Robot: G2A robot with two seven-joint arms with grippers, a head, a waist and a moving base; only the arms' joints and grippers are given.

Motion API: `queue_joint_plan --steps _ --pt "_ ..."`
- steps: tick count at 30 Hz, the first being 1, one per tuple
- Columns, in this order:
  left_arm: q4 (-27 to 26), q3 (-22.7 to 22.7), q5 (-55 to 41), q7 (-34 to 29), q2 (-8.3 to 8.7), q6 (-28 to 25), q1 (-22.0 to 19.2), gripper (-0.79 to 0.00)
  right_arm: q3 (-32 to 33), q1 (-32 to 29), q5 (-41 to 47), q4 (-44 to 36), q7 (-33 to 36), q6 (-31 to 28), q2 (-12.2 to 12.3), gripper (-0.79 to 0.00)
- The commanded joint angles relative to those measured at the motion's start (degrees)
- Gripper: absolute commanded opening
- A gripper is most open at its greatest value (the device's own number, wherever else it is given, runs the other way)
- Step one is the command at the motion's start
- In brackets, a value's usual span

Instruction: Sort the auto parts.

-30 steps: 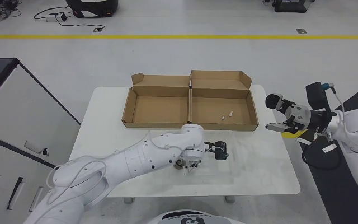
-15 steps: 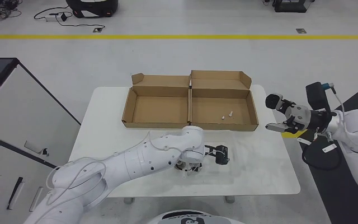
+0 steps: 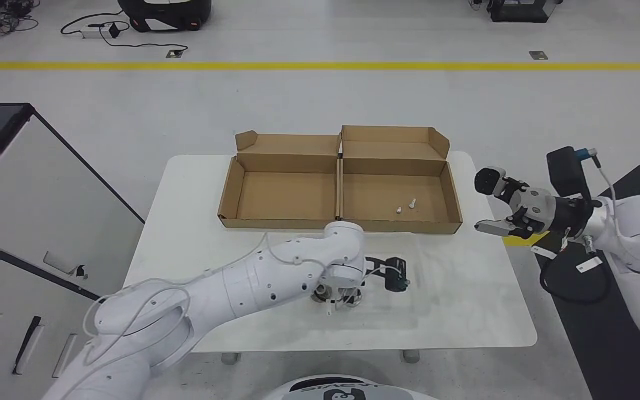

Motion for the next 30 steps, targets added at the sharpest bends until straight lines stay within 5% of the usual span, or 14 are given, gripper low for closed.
queue_joint_plan --steps 1,30 --pt "0.4 0.0 -0.1 0.1 -0.2 -0.1 0.0 -0.551 0.0 0.0 0.0 0.0 0.0 0.0 0.0 0.0" --pt "4.3 -0.1 0.4 0.8 -1.7 -0.8 0.6 -0.554 0.0 0.0 0.0 0.0 0.0 0.0 0.0 0.0"
